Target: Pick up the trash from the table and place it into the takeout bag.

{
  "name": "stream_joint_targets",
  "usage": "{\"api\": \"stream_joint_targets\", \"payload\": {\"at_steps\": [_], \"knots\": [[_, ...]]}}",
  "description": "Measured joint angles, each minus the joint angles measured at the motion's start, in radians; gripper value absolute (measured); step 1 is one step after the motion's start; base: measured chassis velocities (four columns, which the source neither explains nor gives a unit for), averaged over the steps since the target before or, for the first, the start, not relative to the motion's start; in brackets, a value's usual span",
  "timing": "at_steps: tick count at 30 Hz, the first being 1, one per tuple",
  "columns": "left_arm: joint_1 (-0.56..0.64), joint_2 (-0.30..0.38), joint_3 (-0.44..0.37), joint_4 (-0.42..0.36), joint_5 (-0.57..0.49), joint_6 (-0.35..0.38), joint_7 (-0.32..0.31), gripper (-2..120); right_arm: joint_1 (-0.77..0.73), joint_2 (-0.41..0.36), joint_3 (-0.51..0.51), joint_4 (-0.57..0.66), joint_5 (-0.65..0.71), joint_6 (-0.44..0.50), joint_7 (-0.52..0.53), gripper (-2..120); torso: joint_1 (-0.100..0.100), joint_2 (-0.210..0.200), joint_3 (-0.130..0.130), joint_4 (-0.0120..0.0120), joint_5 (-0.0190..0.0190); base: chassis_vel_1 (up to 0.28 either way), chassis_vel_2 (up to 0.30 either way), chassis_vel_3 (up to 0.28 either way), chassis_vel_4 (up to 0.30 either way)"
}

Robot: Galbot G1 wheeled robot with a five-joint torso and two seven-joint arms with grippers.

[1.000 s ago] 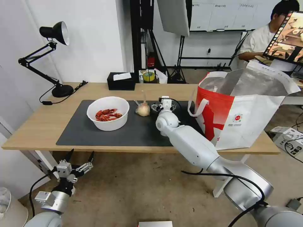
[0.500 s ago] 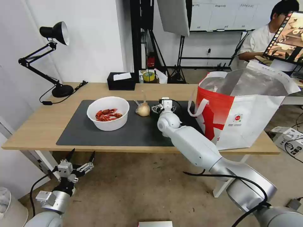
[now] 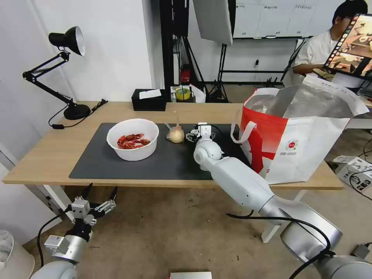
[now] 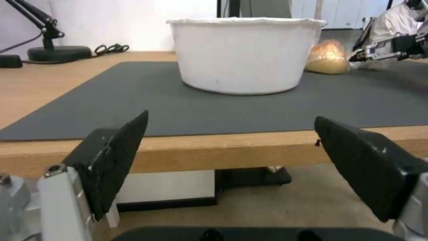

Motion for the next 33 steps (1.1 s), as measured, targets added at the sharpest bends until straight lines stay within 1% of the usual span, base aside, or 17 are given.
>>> {"api": "stream_joint_targets", "payload": {"at_steps": [1,2,4,5,7,8,9,11,12,15,16,17,19,20,29,33], "knots": [[0.000,-0.001,0.002,0.000,0.001,0.000,0.000,100,-0.004,-0.002,0.000,0.002,0.000,0.000,-0.002,70,0.000,0.000,0.000,0.0000,0.0000,0.000,0.000,0.000,0.000],[0.000,-0.001,0.002,0.000,0.001,0.000,0.000,100,-0.004,-0.002,0.000,0.002,0.000,0.000,-0.002,70,0.000,0.000,0.000,0.0000,0.0000,0.000,0.000,0.000,0.000],[0.000,-0.003,0.003,0.000,0.004,0.000,0.000,100,-0.010,-0.006,0.000,0.005,0.000,0.000,-0.005,62,0.000,0.000,0.000,-0.0001,0.0000,0.000,0.000,0.000,0.000],[0.000,-0.003,0.003,0.000,0.004,0.000,0.000,100,-0.010,-0.006,0.000,0.005,0.000,0.000,-0.005,62,0.000,0.000,0.000,-0.0001,0.0000,0.000,0.000,0.000,0.000],[0.001,-0.005,0.005,0.000,0.006,0.000,-0.001,100,-0.017,-0.009,0.001,0.010,0.000,0.001,-0.007,48,0.000,0.000,0.000,-0.0001,0.0001,0.000,0.000,0.000,0.000],[0.001,-0.006,0.006,0.001,0.007,0.000,-0.001,100,-0.019,-0.011,0.001,0.012,-0.001,0.002,-0.008,44,0.000,0.000,0.000,0.0000,0.0000,0.000,0.000,0.000,0.000],[0.001,-0.006,0.006,0.001,0.007,0.000,-0.001,100,-0.019,-0.011,0.001,0.012,-0.001,0.002,-0.008,44,0.000,0.000,0.000,0.0000,0.0000,0.000,0.000,0.000,0.000],[0.000,-0.006,0.008,0.002,0.008,0.000,-0.001,100,-0.022,-0.013,0.001,0.016,-0.001,0.002,-0.010,37,0.000,0.000,0.000,-0.0001,0.0000,0.000,0.000,0.000,0.000],[0.000,-0.006,0.008,0.002,0.008,0.000,-0.001,100,-0.022,-0.013,0.001,0.016,-0.001,0.002,-0.010,37,0.000,0.000,0.000,-0.0001,0.0000,0.000,0.000,0.000,0.000],[0.000,-0.006,0.009,0.003,0.008,-0.001,-0.001,100,-0.024,-0.013,0.001,0.019,-0.002,0.004,-0.012,20,0.000,0.000,0.000,0.0000,0.0000,0.000,0.000,0.000,0.000],[0.000,-0.006,0.009,0.003,0.008,-0.001,-0.001,100,-0.024,-0.013,0.001,0.019,-0.002,0.004,-0.012,20,0.000,0.000,0.000,0.0000,0.0000,0.000,0.000,0.000,0.000],[0.000,-0.006,0.009,0.003,0.008,-0.001,-0.001,100,-0.025,-0.013,0.001,0.020,-0.002,0.004,-0.012,17,0.000,0.000,0.000,0.0000,0.0000,0.000,0.000,0.000,0.000],[0.000,-0.006,0.009,0.003,0.008,-0.003,-0.001,100,-0.030,-0.017,0.002,0.026,-0.004,0.007,-0.014,5,0.000,0.000,0.000,0.0000,0.0000,0.000,0.000,0.000,0.000],[0.000,-0.006,0.009,0.004,0.008,-0.004,-0.001,100,-0.032,-0.018,0.002,0.030,-0.005,0.007,-0.014,2,0.000,0.000,0.000,0.0000,0.0000,0.000,0.000,0.000,0.000],[-0.001,-0.009,0.014,0.005,0.012,-0.006,-0.001,100,-0.041,-0.041,-0.001,0.057,-0.010,0.012,-0.017,0,0.000,0.000,0.000,0.0000,0.0001,0.000,0.000,0.000,0.000],[0.000,-0.012,0.017,0.004,0.018,-0.006,-0.001,100,-0.046,-0.053,-0.002,0.069,-0.037,0.027,-0.029,0,0.000,0.000,0.000,0.0000,0.0000,0.000,0.000,0.000,0.000]]}}
